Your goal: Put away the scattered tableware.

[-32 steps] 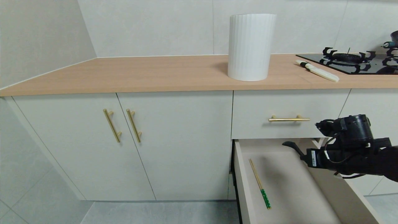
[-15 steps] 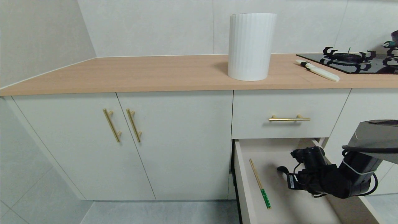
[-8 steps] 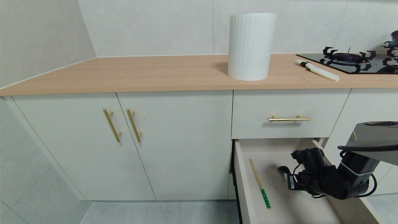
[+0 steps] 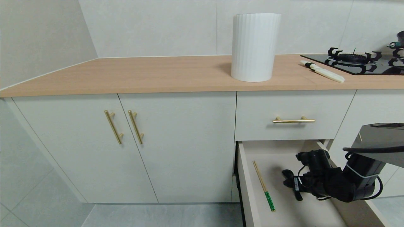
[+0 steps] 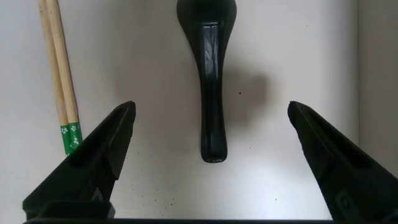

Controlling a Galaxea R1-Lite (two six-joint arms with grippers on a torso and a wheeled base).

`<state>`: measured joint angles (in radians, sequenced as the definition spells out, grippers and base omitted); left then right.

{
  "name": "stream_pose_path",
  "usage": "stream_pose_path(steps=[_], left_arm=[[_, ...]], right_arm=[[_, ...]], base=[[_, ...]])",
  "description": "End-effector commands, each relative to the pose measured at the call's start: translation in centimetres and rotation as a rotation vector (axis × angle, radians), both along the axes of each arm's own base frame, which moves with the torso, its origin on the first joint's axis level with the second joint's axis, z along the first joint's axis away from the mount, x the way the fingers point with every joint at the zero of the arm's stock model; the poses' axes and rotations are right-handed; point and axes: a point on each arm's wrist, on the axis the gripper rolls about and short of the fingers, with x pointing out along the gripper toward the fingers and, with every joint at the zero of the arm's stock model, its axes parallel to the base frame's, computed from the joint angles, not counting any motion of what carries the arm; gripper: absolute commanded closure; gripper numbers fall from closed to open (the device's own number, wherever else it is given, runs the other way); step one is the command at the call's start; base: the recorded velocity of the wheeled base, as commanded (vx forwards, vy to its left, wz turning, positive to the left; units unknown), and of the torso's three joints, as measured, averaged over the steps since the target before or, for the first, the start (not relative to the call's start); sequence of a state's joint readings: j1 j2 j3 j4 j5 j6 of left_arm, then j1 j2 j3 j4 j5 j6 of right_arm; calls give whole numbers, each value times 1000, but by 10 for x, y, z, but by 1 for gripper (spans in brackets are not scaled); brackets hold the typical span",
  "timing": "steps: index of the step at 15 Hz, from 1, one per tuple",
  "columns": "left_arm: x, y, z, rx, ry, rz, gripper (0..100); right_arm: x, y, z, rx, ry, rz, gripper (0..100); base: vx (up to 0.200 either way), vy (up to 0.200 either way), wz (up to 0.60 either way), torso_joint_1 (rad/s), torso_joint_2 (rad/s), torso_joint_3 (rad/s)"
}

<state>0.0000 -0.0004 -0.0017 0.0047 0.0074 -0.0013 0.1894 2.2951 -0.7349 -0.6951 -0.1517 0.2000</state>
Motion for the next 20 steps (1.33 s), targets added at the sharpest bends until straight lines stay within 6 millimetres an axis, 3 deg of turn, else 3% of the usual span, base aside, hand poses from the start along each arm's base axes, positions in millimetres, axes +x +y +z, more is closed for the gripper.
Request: stream_pose_path(steps=[1, 4, 5, 6, 7, 9, 13, 20], left_arm=[[0, 0, 0, 0, 1, 0, 0], [0, 0, 0, 0, 1, 2, 0], [0, 0, 0, 0, 1, 0, 0], [0, 0, 0, 0, 1, 0, 0], [0, 0, 0, 0, 1, 0, 0], [0, 0, 0, 0, 1, 0, 0], [0, 0, 0, 0, 1, 2, 0], [0, 0, 0, 0, 1, 0, 0]], right_arm=[[-2, 0, 13, 7, -30, 1, 0], [-11, -2, 49, 23, -109, 8, 0], [-23, -2, 83, 38, -176, 14, 0], [-28, -2, 96, 43, -194, 19, 0], [-44, 1, 126, 58, -226, 45, 0], [-64, 3, 155, 88, -252, 89, 0], [-86, 11, 178, 103, -281, 139, 0], [-90, 12, 178, 101, -267, 151, 0]], base=[[0, 0, 0, 0, 0, 0], [0, 0, 0, 0, 0, 0], [0, 0, 0, 0, 0, 0], [0, 0, 0, 0, 0, 0], [0, 0, 0, 0, 0, 0], [0, 0, 0, 0, 0, 0], [0, 0, 0, 0, 0, 0], [-29, 0, 0, 0, 0, 1]])
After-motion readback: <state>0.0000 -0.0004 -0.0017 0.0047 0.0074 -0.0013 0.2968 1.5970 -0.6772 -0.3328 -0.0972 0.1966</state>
